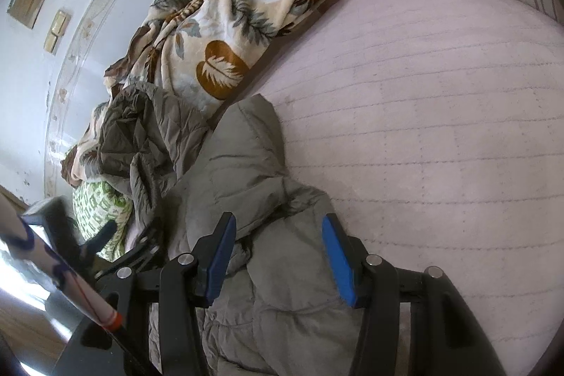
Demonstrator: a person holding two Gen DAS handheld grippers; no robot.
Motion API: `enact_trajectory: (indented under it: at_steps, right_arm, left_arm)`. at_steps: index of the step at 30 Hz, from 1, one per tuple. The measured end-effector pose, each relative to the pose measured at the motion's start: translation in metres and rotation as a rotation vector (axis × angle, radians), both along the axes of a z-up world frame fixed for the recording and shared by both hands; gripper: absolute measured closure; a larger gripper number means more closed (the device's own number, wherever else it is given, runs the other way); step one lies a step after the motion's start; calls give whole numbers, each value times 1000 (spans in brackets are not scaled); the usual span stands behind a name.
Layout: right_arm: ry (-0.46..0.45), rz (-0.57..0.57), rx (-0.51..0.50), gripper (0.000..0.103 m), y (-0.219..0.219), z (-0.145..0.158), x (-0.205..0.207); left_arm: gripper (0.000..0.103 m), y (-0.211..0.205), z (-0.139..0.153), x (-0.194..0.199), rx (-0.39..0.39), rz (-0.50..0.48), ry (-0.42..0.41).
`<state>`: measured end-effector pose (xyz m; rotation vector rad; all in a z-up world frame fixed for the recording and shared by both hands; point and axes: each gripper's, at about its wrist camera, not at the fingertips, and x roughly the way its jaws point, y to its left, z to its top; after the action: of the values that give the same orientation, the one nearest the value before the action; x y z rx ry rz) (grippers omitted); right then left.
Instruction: Fold large clothes
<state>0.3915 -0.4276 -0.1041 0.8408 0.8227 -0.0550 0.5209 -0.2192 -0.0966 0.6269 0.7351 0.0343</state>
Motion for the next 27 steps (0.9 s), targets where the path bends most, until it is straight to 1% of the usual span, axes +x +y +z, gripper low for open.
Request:
enact_trajectory:
  at_steps: [1, 2, 4, 6, 9, 12, 14, 17, 21, 24, 27]
  right_arm:
    - [4, -2, -1, 47, -2, -1, 0]
    - [8, -4, -5, 47, -3, -1, 1]
    - [15, -7, -11, 47, -4, -2, 1]
    - [21, -3, -17, 47, -3, -2, 2]
    - [19, 1, -25, 47, -1, -1, 1]
    - [20, 2, -41, 47, 2, 1, 0]
    - [23, 3, -47, 47, 4, 0, 1]
    - [30, 7, -53, 47, 6, -1, 2]
    - [34, 21, -68, 47, 13, -2, 6]
    - [37, 37, -81, 47, 19, -3, 9]
    - [41, 48, -96, 47, 24, -3, 12]
  left_arm:
    - [76, 5, 0, 2, -29, 7, 22]
    - [87, 11, 3, 7, -57, 31, 55]
    - [87, 25, 15, 10, -111, 54, 48]
    - [88, 41, 31, 12, -141, 85, 24]
    - [88, 72, 54, 14, -203, 131, 13]
    - [89, 102, 68, 17, -212, 187, -6]
    - [90, 131, 72, 19, -243, 240, 0]
    - [90, 176, 67, 22, -287, 330, 33]
    - [90, 222, 41, 29, -319, 437, 90]
    - [90, 239, 22, 31, -317, 477, 118]
    - [90, 244, 10, 30, -325, 489, 130]
